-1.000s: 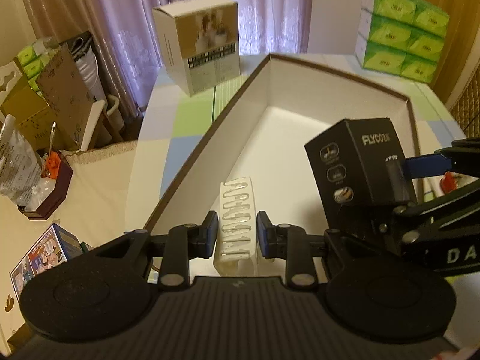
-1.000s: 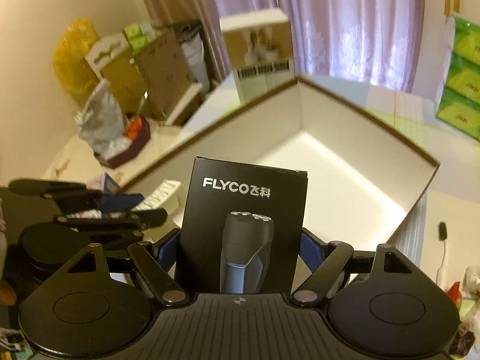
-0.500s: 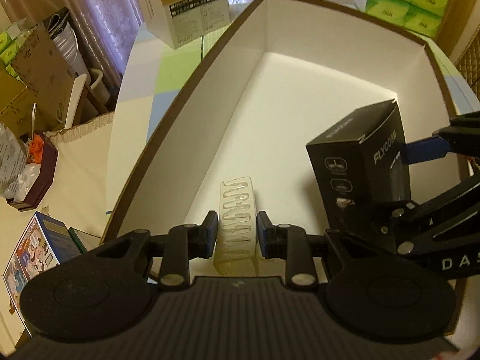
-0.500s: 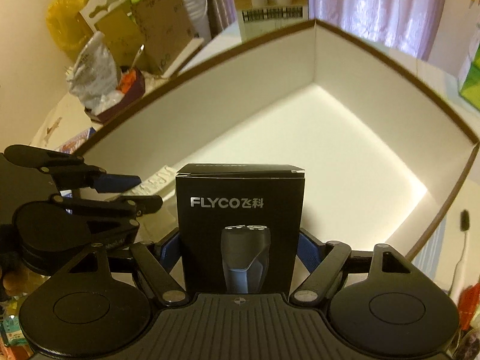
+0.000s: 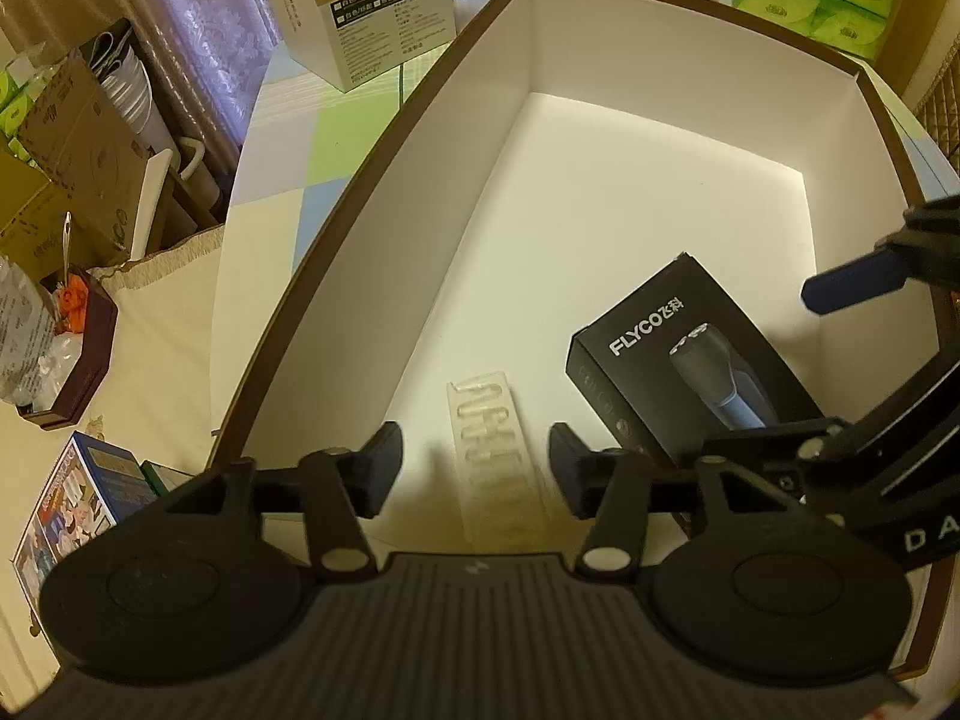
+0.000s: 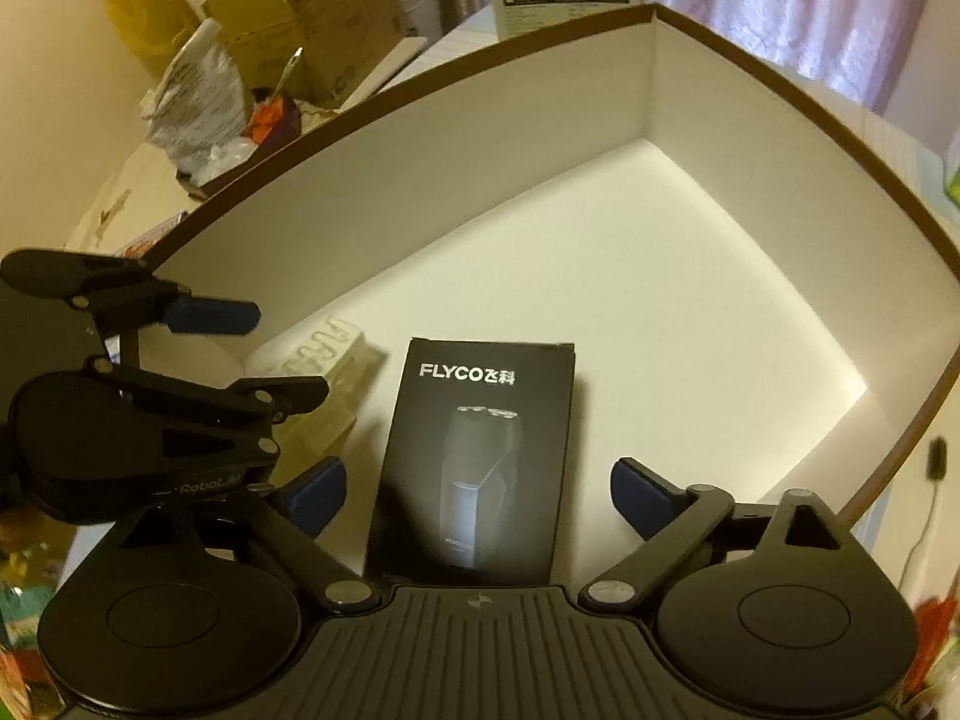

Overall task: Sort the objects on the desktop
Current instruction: 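Open the right tool dropping the FLYCO box while the left tool releases the comb strip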

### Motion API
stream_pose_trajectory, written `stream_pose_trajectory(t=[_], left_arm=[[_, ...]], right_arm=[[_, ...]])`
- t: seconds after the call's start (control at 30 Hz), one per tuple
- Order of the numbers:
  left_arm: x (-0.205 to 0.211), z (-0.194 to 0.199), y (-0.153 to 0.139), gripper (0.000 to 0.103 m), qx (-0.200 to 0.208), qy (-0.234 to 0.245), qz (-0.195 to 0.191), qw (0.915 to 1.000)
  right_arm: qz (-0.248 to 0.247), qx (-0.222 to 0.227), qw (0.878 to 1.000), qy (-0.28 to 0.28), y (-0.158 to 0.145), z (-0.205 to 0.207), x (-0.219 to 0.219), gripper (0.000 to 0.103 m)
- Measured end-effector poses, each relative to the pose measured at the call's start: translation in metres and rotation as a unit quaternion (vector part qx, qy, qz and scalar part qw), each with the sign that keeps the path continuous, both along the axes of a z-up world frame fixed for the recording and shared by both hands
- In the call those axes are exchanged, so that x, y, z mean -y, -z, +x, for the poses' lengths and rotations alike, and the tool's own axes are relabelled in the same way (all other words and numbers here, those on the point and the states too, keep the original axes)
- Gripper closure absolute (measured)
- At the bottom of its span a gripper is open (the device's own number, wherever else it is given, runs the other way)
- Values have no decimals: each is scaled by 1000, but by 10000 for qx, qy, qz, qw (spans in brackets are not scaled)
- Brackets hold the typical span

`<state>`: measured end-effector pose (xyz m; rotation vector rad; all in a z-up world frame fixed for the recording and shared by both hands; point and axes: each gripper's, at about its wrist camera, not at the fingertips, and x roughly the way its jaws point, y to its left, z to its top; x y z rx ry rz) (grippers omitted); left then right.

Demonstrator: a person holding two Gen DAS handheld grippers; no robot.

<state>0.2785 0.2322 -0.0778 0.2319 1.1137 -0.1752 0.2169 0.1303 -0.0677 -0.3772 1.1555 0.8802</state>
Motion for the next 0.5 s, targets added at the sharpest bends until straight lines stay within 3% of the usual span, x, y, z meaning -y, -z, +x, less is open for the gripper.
stream_pose_trajectory(t=[0.07,0.17,0.5], left_arm=[[1,0,0,46,-5,5,-5,10000],[4,-2,-4,36,23,24,-5,10000],[14,-12,-23,21,209,100,-52,9997]], right_arm=[[-61,139,9998,-105,-2,-2,3,2],[-107,334,9991,-231,-6,-6,7,2],[-134,870,9951,-446,-24,-23,25,2]])
